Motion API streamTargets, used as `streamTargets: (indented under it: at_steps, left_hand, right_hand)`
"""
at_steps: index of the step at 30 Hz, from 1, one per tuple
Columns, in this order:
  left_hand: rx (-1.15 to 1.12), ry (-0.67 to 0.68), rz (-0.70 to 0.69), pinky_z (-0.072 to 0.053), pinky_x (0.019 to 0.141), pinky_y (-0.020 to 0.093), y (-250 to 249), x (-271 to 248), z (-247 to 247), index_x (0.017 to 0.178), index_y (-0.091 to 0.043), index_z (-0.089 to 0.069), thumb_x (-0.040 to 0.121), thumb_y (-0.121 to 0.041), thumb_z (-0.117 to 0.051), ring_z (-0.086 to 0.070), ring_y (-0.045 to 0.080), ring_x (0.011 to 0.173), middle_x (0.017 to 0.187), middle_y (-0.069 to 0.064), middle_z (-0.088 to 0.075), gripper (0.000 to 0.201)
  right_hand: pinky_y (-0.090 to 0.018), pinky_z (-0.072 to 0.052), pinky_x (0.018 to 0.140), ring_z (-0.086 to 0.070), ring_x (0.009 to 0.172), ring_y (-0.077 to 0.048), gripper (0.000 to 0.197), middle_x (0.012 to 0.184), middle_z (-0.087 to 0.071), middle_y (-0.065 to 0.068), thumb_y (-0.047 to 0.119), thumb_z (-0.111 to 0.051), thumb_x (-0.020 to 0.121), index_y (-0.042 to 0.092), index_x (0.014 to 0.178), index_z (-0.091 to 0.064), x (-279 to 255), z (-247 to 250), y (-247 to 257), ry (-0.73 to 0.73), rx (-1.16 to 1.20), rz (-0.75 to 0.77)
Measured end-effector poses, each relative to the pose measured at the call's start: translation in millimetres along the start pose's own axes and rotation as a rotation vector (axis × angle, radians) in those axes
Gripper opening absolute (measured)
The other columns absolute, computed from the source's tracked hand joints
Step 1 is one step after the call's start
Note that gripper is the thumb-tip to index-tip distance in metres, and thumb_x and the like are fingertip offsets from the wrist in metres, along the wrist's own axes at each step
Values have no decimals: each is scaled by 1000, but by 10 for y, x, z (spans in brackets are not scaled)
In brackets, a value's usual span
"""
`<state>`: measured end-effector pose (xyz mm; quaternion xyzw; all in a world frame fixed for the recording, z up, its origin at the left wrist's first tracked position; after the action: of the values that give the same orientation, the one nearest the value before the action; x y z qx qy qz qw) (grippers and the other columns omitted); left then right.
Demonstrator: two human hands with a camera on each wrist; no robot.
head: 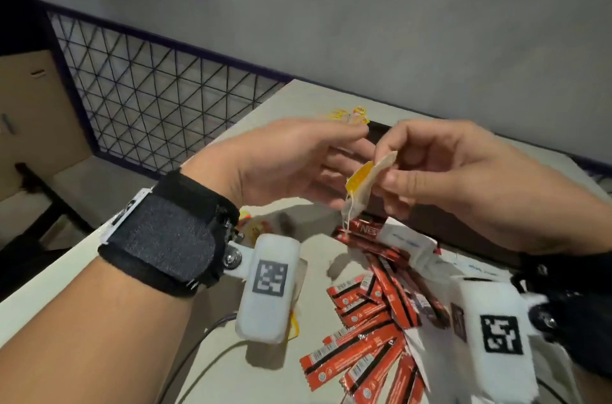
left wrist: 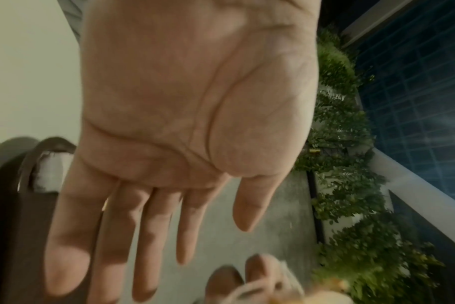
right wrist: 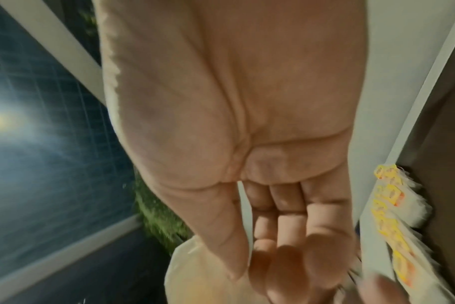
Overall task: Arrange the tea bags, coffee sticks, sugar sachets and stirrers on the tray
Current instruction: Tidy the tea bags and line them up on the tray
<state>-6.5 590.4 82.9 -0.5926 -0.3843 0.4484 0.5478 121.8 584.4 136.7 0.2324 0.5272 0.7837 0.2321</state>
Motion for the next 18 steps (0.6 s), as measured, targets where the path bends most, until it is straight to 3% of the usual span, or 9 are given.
streamTargets:
  at_steps: [2, 5, 8, 10, 12, 15, 17, 18]
  left_hand:
    - [-10, 84, -17, -48, 97, 49, 5, 7, -181, 122, -1, -69, 102, -38, -51, -64, 33, 101, 122, 30, -67, 46]
    - [-59, 54, -87, -55, 79, 35, -72, 44, -348, 107, -6, -75, 96, -24, -64, -66, 22, 78, 96, 20, -69, 25]
    - [-78, -8, -122, -55, 70, 29, -78, 84, -443, 102, -11, -80, 90, -19, -72, -64, 14, 67, 84, 11, -69, 16]
    - [-76, -46, -143, -55, 69, 29, -68, 98, -481, 97, -14, -81, 87, -26, -77, -64, 13, 66, 80, 6, -71, 16]
    - [-111, -114, -159, -53, 67, 31, -58, 119, -474, 88, -17, -81, 79, -32, -79, -66, 12, 65, 80, 6, -74, 18]
    - [-142, -271, -213, -53, 67, 32, -78, 130, -392, 82, -17, -76, 84, -26, -76, -69, 13, 65, 78, 6, -75, 9]
    - [-138, -351, -262, -55, 67, 33, -109, 102, -356, 84, -13, -74, 86, -22, -75, -71, 17, 68, 74, 5, -74, 9]
    - [-139, -371, -292, -56, 68, 33, -138, 89, -362, 86, -11, -73, 85, -21, -76, -71, 19, 69, 75, 7, -74, 11]
  right_hand:
    - [-29, -47, 62, -56, 67, -27, 15, 77, -66, -19, 4, -64, 84, -4, 95, -58, -32, 142, 37, -72, 18, 30]
    - [-31, -48, 63, -59, 66, -22, 15, 75, -66, -14, 8, -67, 82, 0, 93, -62, -94, 350, 39, -142, -44, 22]
    - [-30, -49, 63, -58, 64, -18, 8, 74, -65, -12, -6, -66, 88, -4, 95, -63, -190, 483, -5, -157, -97, -8]
    - [-27, -50, 60, -58, 63, -18, 9, 76, -64, -14, -10, -64, 90, -4, 98, -64, -229, 550, -29, -176, -92, -30]
    - [-28, -51, 57, -58, 63, -21, 15, 78, -65, -18, -10, -57, 94, -2, 103, -66, -246, 687, -45, -283, -17, -60]
    - [-33, -51, 56, -58, 63, -26, 14, 77, -64, -18, 8, -58, 97, 2, 104, -69, -242, 817, -17, -420, 160, -84]
    - [-35, -53, 58, -61, 64, -25, 26, 77, -67, -16, 28, -71, 86, 8, 101, -71, -239, 787, 6, -417, 148, -87]
    - [-35, -54, 59, -62, 65, -23, 30, 78, -69, -16, 30, -76, 80, 10, 101, -71, -246, 762, 23, -405, 87, -77]
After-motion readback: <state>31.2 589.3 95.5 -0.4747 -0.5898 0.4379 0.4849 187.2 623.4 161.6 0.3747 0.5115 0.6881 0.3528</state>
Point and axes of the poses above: each hand's wrist, its own x-axis towards the middle knuckle, its own z-axis out of the back of the hand, y = z × x, the point moved 8 cm from there along x, towards the middle knuckle
